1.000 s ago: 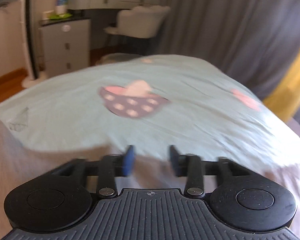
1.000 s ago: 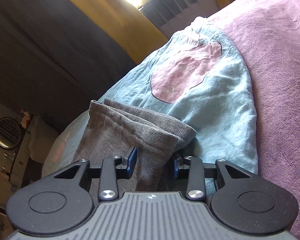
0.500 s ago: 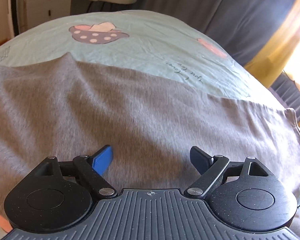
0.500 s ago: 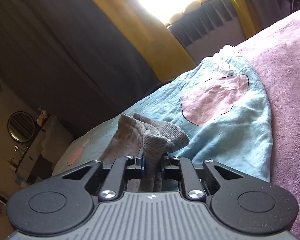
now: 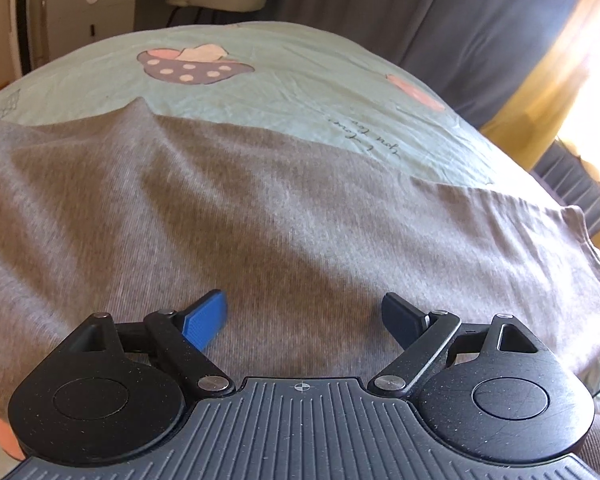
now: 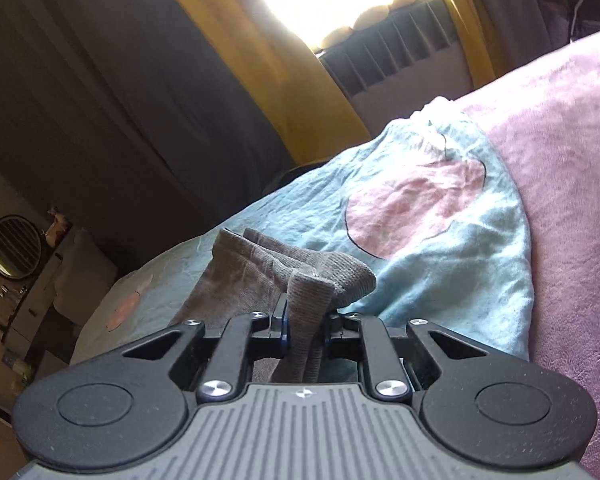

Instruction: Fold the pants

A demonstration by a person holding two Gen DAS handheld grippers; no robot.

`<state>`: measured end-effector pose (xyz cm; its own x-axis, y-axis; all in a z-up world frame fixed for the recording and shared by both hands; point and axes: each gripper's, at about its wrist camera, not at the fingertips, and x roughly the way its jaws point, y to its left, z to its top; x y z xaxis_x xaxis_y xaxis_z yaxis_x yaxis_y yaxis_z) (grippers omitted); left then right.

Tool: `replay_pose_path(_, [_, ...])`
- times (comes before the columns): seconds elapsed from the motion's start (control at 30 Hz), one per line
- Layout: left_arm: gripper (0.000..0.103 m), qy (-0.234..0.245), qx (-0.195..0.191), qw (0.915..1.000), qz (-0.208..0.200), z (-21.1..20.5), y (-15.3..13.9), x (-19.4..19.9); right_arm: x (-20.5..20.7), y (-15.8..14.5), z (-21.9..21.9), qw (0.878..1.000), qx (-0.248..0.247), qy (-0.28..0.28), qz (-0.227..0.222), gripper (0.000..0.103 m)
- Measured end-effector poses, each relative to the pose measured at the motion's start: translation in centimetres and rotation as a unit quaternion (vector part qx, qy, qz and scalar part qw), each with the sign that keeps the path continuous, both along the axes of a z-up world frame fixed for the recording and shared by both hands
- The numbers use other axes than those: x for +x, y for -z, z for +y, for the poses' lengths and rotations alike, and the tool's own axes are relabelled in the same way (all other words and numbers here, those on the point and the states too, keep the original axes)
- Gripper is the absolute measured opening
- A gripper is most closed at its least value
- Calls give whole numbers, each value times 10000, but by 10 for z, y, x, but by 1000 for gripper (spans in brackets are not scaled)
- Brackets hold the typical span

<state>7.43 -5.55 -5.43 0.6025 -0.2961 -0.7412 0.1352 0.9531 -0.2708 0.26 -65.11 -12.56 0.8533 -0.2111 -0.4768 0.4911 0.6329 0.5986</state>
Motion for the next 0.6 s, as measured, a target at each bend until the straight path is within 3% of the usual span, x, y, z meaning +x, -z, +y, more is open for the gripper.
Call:
replay_pose_path(0.17, [93, 90, -177, 9998, -97, 7, 3, -6, 11, -54, 43, 9956, -848, -353, -184, 12])
replay_pose_path(0.3, [93, 3, -463, 9989, -41, 15, 3, -7, 32, -99, 105, 9761, -1440, -1534, -546, 12])
replay_pose_path(0.37, [93, -78, -681, 9976, 9, 22, 4, -7, 45, -109, 148, 9555, -1732, -2324, -546, 12])
replay_pose_path(0.43, [93, -168, -890, 9959, 56, 29, 4, -6, 55, -107, 193, 9268, -2031, -3136, -388, 12])
replay_pose_path(0.53, [93, -261, -1153, 9929, 122, 37, 4, -6, 62, -82, 255, 8805, -2136, -4231, -65, 13])
replay_pose_path(0.6, [93, -260, -1231, 9920, 142, 40, 4, -6, 64, -59, 287, 8584, -2075, -4683, 273, 19])
